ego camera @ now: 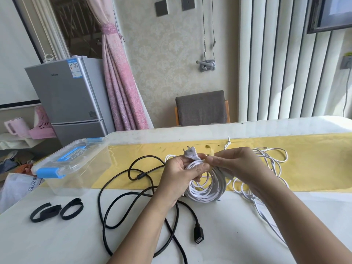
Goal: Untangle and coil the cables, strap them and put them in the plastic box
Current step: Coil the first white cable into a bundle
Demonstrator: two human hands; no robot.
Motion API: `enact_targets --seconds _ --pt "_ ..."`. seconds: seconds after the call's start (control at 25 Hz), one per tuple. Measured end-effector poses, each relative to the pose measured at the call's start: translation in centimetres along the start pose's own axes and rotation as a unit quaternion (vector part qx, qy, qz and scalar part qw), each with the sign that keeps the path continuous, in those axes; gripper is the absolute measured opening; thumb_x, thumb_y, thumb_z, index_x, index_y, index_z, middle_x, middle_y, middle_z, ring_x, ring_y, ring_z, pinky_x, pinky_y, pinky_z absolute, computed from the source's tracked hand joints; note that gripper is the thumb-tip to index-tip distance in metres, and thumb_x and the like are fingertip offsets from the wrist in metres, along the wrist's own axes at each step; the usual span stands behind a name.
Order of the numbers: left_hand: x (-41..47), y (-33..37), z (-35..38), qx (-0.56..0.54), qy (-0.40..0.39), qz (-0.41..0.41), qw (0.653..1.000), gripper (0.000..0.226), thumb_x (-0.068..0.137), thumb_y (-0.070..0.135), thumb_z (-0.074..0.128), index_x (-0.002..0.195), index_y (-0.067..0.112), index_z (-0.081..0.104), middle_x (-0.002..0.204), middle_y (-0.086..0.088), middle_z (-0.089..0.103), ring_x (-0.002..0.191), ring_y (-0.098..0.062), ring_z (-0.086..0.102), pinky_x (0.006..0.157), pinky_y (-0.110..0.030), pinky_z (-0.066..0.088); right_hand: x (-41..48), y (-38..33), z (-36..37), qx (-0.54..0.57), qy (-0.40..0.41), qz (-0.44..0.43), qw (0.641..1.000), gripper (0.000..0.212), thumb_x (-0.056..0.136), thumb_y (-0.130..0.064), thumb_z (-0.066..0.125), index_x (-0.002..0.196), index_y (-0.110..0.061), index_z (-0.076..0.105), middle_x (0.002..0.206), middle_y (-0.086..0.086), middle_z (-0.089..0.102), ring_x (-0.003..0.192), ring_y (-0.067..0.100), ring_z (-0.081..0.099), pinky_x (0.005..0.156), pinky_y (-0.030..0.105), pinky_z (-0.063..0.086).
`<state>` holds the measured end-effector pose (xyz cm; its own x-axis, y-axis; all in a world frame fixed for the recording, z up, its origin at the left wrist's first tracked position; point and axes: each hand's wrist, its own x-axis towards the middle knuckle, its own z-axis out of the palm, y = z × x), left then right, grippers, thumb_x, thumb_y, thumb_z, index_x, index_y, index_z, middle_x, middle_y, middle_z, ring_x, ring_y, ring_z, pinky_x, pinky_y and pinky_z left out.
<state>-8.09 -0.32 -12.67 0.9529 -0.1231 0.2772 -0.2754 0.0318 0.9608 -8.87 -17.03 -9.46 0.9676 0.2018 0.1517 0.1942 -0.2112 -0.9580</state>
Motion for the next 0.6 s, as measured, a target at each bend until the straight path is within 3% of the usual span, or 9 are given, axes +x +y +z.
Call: enact_targets --seconds 0.08,0.16,0.24,0.36,0.44,0.6 --pt "0.0 -0.1 -0.2 0.008 -0.018 -0.007 1.000 0.025 0.077 -0.004 0.071 0.097 0.012 0.069 0.075 0.005 0.071 0.066 -0.007 0.063 0.062 -0.019 0.051 0.4 0.4 0.0 0.023 0.022 0.000 0.999 0.036 0.071 -0.027 0.078 0.072 0.008 0.068 0.049 0.012 0.047 0.046 0.014 0.030 0.048 0.026 0.025" --pt "0.0 -0.2 -0.5 0.014 -0.044 -0.013 0.999 0.032 0.075 -0.007 0.071 0.100 0.012 0.069 0.087 0.003 0.073 0.080 -0.010 0.066 0.075 -0.022 0.053 0.5 0.8 0.1 0.041 0.026 -0.003 0.999 0.030 0.074 -0.018 0.078 0.069 0.009 0.065 0.055 0.017 0.059 0.045 0.012 0.031 0.045 0.022 0.025" --pt "-0.1 -0.2 -0.7 0.018 -0.058 -0.010 0.998 0.035 0.074 -0.010 0.071 0.103 0.011 0.068 0.092 0.001 0.073 0.087 -0.012 0.067 0.081 -0.024 0.052 0.5 0.7 0.3 0.042 0.026 -0.013 0.999 0.029 0.071 -0.018 0.080 0.071 0.008 0.066 0.056 0.004 0.067 0.045 0.008 0.040 0.046 0.019 0.031" --pt "0.0 -0.2 -1.0 0.000 -0.050 -0.005 0.999 0.034 0.073 -0.011 0.071 0.100 0.010 0.067 0.088 0.002 0.073 0.084 -0.011 0.067 0.078 -0.023 0.051 1.0 1.0 0.7 0.032 0.074 -0.045 0.996 0.042 0.051 -0.034 0.085 0.070 -0.004 0.063 0.068 0.013 0.068 0.063 0.018 0.065 0.058 0.028 0.044" --pt "0.1 -0.1 -1.0 -0.026 -0.047 -0.007 0.999 0.034 0.073 -0.013 0.069 0.100 0.008 0.067 0.086 0.000 0.073 0.081 -0.012 0.067 0.076 -0.022 0.051 1.3 1.4 0.8 -0.017 0.110 -0.085 0.990 0.046 0.050 -0.036 0.088 0.069 -0.010 0.055 0.066 0.011 0.062 0.062 0.018 0.064 0.058 0.031 0.043" --pt "0.2 -0.1 -0.8 -0.058 -0.019 -0.002 0.998 0.035 0.062 -0.003 0.075 0.096 0.003 0.067 0.081 -0.005 0.070 0.075 -0.014 0.065 0.069 -0.021 0.052 0.9 1.3 1.1 -0.087 0.139 -0.180 0.970 0.018 0.061 -0.039 0.079 0.066 -0.022 0.074 0.067 -0.004 0.067 0.062 0.008 0.058 0.060 0.020 0.043"
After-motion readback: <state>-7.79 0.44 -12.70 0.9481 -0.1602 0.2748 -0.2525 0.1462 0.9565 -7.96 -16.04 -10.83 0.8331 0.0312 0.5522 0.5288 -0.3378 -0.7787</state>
